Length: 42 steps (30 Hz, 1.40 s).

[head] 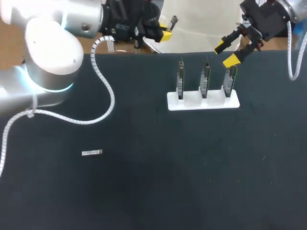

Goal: Pick up the optical module with the left hand, and insert it into the network port with the right hand.

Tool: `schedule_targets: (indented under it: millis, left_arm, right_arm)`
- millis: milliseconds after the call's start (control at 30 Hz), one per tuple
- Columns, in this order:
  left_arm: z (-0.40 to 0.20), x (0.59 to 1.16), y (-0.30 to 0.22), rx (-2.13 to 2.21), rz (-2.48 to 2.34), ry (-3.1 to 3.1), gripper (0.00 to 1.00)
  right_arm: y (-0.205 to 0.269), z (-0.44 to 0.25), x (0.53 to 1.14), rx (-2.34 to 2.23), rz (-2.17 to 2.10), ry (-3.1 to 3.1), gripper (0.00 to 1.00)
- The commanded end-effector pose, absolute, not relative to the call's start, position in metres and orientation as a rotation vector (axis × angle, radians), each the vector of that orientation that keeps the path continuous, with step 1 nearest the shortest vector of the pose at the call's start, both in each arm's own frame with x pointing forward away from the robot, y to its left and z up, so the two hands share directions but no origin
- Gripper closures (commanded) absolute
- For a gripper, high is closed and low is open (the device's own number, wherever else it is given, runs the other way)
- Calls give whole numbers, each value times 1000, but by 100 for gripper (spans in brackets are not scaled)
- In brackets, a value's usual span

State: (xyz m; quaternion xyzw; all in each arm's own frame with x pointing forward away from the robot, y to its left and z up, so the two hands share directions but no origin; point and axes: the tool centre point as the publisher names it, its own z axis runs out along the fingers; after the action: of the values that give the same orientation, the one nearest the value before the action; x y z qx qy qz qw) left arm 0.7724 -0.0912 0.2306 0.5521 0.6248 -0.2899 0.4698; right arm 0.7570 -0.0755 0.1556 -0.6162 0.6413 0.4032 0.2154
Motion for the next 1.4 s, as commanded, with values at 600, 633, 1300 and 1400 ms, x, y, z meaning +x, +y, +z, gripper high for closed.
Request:
schedule_targets:
  millis: [600, 633, 1300, 1400]
  left_arm:
    - [217, 769, -165, 1247, -992, 1322, 100]
    - [215, 769, -168, 1241, -1003, 1323, 100]
    - [187, 769, -207, 1230, -1157, 1361, 100]
    - [184, 768, -206, 1244, -1160, 1372, 100]
  right_arm:
    - [-75, 156, 754, -1705, 1109, 1780, 0]
    - [-75, 156, 754, -1705, 1109, 1780, 0]
    - [-75, 156, 754, -1705, 1109, 1780, 0]
    - [-75, 156, 754, -1705, 1109, 1780, 0]
